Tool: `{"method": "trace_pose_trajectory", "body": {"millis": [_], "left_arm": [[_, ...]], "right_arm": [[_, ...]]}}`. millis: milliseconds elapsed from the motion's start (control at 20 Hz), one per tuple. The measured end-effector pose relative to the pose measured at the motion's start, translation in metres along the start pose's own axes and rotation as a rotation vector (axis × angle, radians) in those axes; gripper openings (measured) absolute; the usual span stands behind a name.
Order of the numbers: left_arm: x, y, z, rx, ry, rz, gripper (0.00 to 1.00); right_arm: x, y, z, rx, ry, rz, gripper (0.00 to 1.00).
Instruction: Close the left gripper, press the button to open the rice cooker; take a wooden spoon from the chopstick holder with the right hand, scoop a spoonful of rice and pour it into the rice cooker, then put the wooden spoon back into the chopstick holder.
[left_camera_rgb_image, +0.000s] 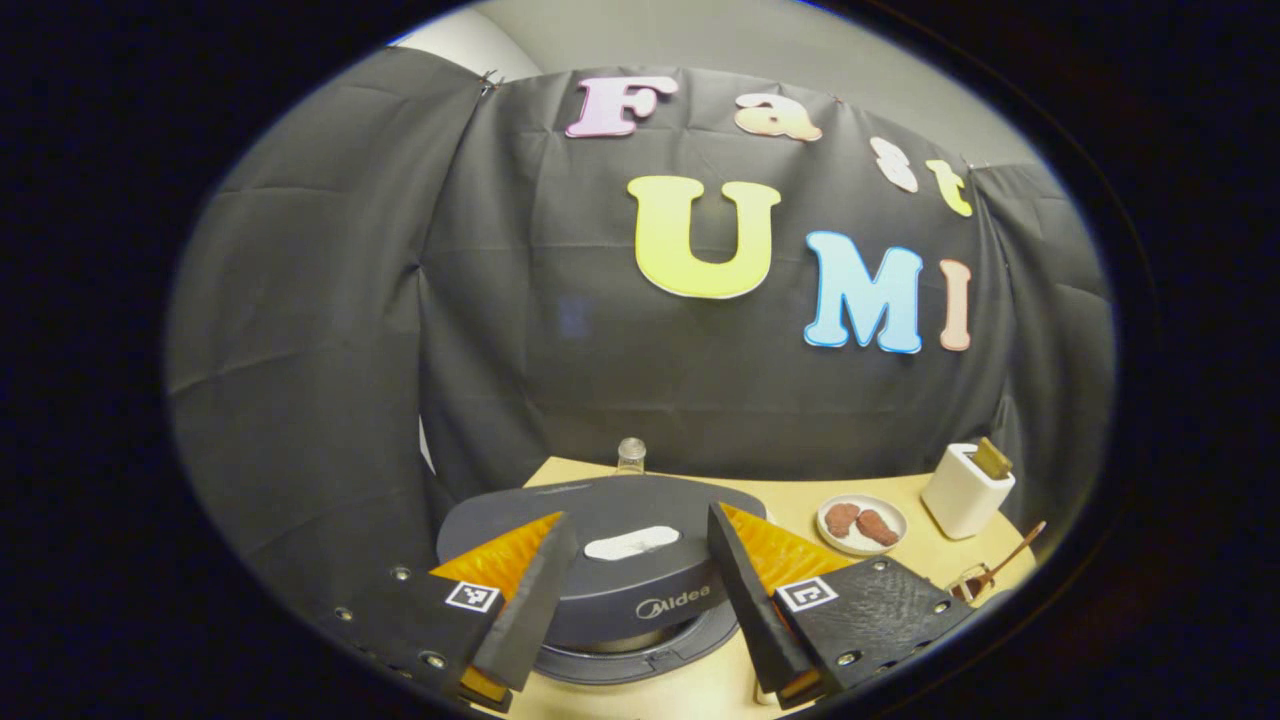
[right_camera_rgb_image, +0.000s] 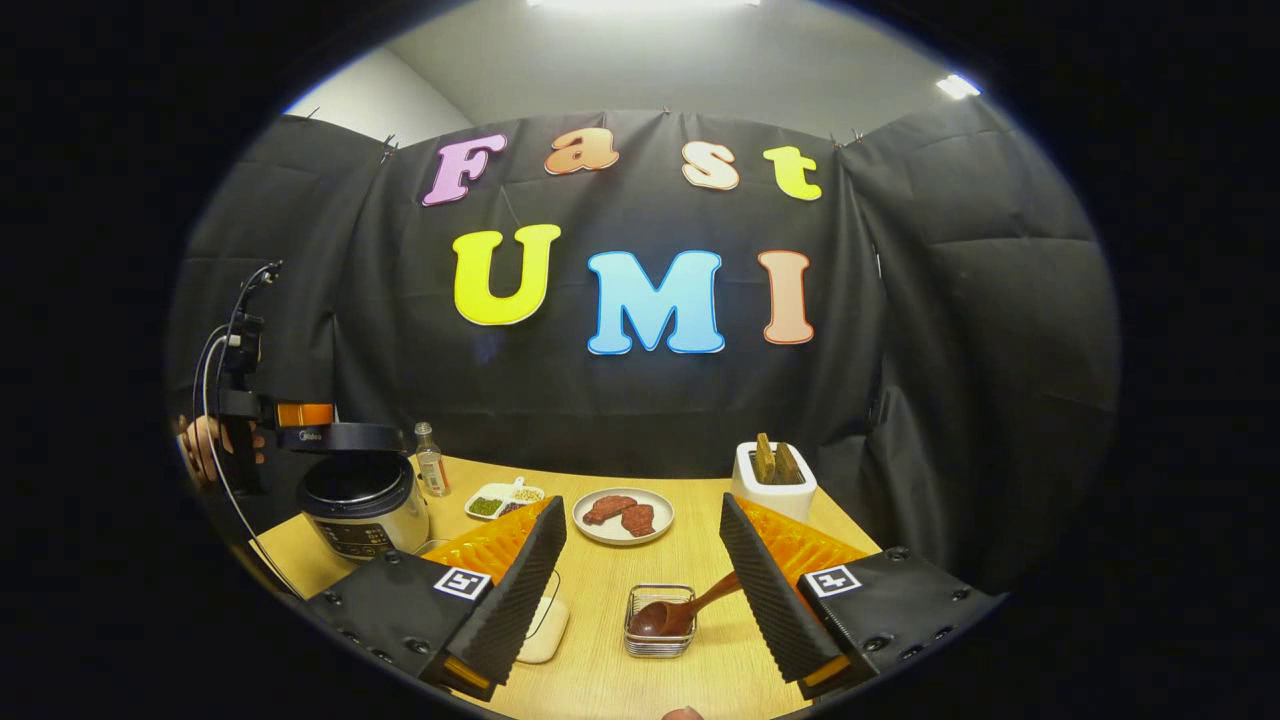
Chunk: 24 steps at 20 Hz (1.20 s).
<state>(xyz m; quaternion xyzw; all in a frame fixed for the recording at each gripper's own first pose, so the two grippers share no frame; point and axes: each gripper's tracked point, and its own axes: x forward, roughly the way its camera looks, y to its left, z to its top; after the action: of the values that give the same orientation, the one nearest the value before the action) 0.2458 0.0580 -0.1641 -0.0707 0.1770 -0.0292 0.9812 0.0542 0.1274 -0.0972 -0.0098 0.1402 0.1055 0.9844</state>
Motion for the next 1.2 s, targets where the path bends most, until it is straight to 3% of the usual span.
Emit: {"method": "trace_pose_trajectory", "body": {"millis": [850, 1200], "left_arm": [[-0.008, -0.008, -0.073, 0.064, 0.048, 0.036, 0.84], [-0.012, -0.008, -0.099, 0.047, 0.057, 0.039, 0.89]], "right_arm": [[-0.013, -0.017, -0.003, -0.011, 0.006, -0.017, 0.98], [-0.017, -0.025, -0.007, -0.021, 0.016, -0.036, 0.98]]}}
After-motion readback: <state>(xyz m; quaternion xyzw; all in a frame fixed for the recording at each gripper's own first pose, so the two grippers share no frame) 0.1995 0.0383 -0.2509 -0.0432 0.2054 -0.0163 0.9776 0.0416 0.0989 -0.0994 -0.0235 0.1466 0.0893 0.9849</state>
